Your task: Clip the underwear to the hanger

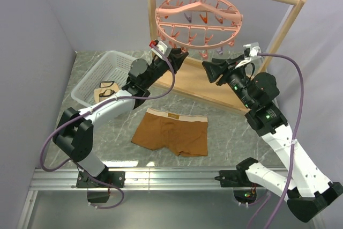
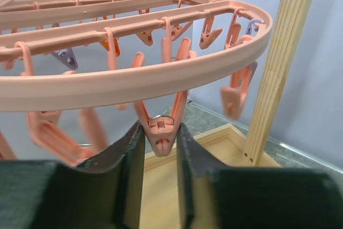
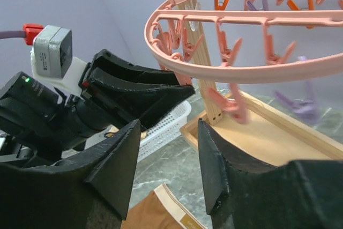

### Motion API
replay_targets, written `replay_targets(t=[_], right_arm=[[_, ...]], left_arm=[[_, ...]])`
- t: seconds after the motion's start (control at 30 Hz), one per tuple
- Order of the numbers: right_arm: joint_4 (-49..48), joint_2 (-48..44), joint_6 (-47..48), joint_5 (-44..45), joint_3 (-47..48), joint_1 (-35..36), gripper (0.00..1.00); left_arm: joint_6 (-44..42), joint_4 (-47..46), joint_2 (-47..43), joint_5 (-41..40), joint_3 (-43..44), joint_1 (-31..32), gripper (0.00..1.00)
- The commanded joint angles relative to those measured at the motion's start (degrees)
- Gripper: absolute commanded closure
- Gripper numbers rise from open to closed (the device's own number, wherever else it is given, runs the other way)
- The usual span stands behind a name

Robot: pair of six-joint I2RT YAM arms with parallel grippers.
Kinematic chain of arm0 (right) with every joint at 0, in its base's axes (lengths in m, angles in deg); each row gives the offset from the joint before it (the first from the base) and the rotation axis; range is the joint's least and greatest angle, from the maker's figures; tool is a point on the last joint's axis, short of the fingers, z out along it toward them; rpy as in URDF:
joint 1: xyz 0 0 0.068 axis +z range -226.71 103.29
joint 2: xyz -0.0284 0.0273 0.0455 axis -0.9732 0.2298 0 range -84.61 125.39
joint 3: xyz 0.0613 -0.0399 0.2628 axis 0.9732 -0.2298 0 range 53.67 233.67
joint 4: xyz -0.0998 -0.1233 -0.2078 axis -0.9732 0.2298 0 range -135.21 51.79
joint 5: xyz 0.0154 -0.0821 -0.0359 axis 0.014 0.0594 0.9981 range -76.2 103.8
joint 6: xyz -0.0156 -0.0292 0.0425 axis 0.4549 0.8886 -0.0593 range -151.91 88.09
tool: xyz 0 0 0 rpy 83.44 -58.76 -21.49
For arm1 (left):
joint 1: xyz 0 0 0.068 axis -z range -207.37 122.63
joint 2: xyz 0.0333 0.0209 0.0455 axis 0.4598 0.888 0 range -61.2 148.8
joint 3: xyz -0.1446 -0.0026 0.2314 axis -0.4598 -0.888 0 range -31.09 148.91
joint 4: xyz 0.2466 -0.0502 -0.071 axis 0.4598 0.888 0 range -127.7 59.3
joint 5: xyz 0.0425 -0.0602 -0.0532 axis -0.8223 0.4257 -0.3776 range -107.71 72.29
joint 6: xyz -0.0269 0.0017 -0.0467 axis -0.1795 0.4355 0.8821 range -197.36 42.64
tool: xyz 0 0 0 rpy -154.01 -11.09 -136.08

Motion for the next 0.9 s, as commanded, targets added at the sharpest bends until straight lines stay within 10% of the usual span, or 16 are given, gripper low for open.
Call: replay_targets(t=[0.0,0.4,0.87], right_arm=[[-4.6,0.75,0.21,2.13,0.39,1.47,0.47],[-5.66,5.49,-2.24,18.12,1.88,9.56,0.63],[-4.78,13.4,-9.37,25.33,6.53,10.44,0.7]], left_arm=[[-0.27,-3.07,-0.55,1.98,2.44,-0.08,0.79],[-4.4,5.01,-3.1,-1.35,2.44,2.73,0.99],[-7.91,8.97,-4.42,-7.95,1.65,7.04,1.0]])
